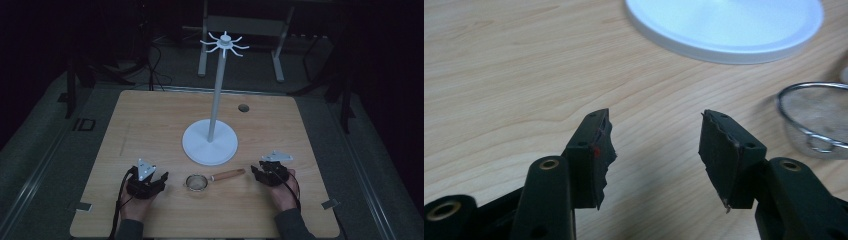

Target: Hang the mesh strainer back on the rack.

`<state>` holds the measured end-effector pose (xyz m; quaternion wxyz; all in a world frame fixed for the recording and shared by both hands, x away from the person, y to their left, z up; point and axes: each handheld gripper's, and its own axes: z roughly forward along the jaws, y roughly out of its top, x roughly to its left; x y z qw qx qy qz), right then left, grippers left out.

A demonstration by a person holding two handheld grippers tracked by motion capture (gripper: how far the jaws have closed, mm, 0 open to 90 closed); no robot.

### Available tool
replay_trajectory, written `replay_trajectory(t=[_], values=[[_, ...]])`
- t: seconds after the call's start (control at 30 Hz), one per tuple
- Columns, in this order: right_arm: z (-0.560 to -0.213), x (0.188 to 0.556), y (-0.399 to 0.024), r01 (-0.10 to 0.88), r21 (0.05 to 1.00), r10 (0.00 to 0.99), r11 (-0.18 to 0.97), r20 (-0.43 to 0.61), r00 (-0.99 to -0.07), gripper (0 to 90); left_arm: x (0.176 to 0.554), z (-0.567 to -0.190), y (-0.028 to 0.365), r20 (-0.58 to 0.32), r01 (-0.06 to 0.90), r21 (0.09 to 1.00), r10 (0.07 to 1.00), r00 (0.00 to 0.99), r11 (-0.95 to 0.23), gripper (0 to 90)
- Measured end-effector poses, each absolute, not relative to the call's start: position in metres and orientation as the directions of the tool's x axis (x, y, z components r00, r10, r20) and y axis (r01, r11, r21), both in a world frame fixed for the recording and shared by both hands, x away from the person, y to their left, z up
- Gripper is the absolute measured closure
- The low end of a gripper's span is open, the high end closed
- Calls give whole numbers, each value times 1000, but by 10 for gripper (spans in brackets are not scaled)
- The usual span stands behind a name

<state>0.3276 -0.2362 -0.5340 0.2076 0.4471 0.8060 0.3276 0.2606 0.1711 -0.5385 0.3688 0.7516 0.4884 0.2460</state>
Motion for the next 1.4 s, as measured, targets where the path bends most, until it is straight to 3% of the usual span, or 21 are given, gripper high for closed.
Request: replay_trajectory(t=[0.1,0.33,1.1,1.4], values=[[-530,326,-242,591,719,873,366,-45,-486,504,260,-536,168,-11,553,794,903,430,-254,483],[-521,318,-256,588,743,889,319,-18,-458,507,261,-522,160,-23,546,793,880,474,-273,548],[-514,316,-269,570,764,897,302,-25,-441,578,303,-487,105,19,471,762,742,670,-444,543],[-517,316,-265,566,762,893,315,-36,-448,572,320,-485,80,23,464,711,677,736,-529,562]])
